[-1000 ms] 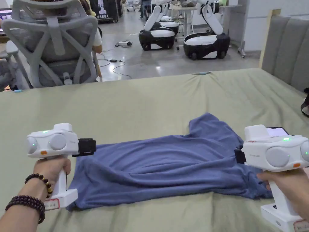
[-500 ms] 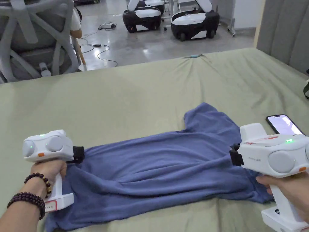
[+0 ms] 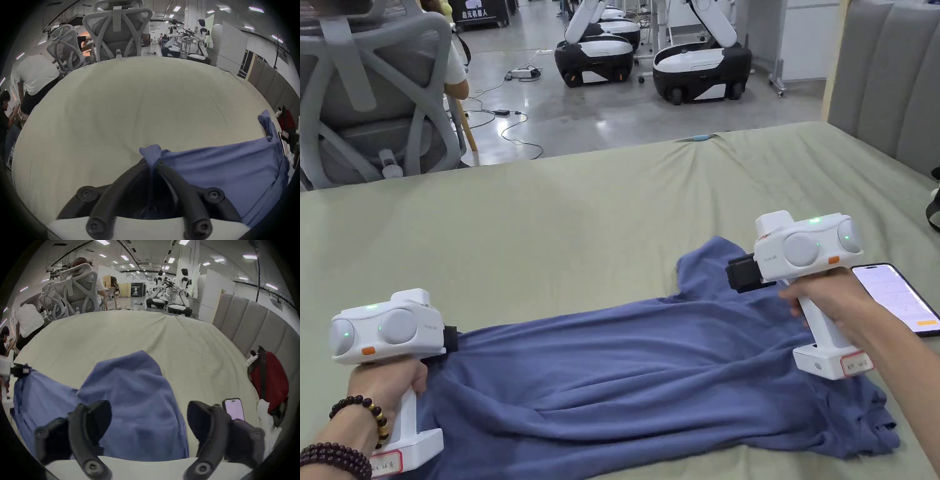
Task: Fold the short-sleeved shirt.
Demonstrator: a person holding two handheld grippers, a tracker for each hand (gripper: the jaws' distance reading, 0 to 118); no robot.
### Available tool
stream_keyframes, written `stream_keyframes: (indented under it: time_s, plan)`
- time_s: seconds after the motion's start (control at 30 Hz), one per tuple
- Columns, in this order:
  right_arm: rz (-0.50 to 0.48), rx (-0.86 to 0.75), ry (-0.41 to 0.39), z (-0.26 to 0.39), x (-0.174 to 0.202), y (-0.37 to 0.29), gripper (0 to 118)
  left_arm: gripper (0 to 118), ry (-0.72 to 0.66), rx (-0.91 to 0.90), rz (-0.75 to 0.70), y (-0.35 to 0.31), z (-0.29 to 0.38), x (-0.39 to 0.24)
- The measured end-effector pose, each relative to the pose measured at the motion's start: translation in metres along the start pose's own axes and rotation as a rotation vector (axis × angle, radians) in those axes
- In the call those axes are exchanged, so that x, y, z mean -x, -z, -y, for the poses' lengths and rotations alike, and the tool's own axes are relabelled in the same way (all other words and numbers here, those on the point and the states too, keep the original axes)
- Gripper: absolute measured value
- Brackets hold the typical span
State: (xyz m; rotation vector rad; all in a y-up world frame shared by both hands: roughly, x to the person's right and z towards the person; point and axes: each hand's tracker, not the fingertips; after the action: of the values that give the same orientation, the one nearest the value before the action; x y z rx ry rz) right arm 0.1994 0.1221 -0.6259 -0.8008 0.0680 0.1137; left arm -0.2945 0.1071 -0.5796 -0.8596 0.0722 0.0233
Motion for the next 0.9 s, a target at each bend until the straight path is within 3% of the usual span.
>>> stream_keyframes:
  time_s: [0.07, 0.1, 0.13, 0.2, 0.23, 0.27, 0.3, 0.33, 0.37, 0.47, 0.73, 0.9]
  plan:
    - [-0.014, 0.092, 0.069, -0.004, -0.003, 0.022, 92, 1, 0.009, -0.001, -0.005, -0.001, 0.001, -0.003]
    - [-0.004, 0.129, 0.087, -0.004, -0.006, 0.026, 80, 1, 0.013, 0.0, -0.008, 0.0, 0.001, -0.004]
    - [0.016, 0.172, 0.084, -0.001, -0.005, 0.035, 48, 1, 0.018, -0.001, -0.01, 0.0, 0.002, -0.005]
    - [0.035, 0.275, 0.034, 0.01, 0.003, 0.048, 43, 1, 0.023, -0.003, -0.011, 0.0, 0.001, -0.005]
    - [0.024, 0.19, 0.028, 0.009, 0.006, 0.038, 42, 1, 0.022, -0.006, -0.009, -0.001, 0.001, -0.005]
    - [0.025, 0.203, 0.026, 0.004, 0.009, 0.033, 32, 1, 0.019, -0.009, -0.008, -0.004, 0.001, -0.005]
    - [-0.002, 0.196, 0.012, -0.001, 0.013, 0.025, 12, 1, 0.017, -0.014, -0.005, -0.006, 0.001, -0.003]
    - [0.008, 0.185, 0.002, -0.002, 0.015, 0.016, 1, 1, 0.017, -0.015, -0.003, -0.011, 0.0, -0.003]
    - [0.051, 0.158, -0.021, -0.003, 0.014, 0.006, 1, 1, 0.019, -0.014, -0.001, -0.015, 0.0, -0.003]
    - [0.019, 0.15, 0.021, -0.002, 0.015, -0.03, 1, 1, 0.024, -0.036, -0.001, -0.044, 0.004, -0.004]
    - [0.033, 0.04, 0.009, 0.029, 0.019, -0.145, 1, 1, 0.021, -0.12, 0.009, -0.148, 0.041, -0.001]
    - [0.031, -0.01, 0.011, 0.071, 0.015, -0.198, 1, 1, 0.013, -0.137, 0.021, -0.18, 0.079, 0.01]
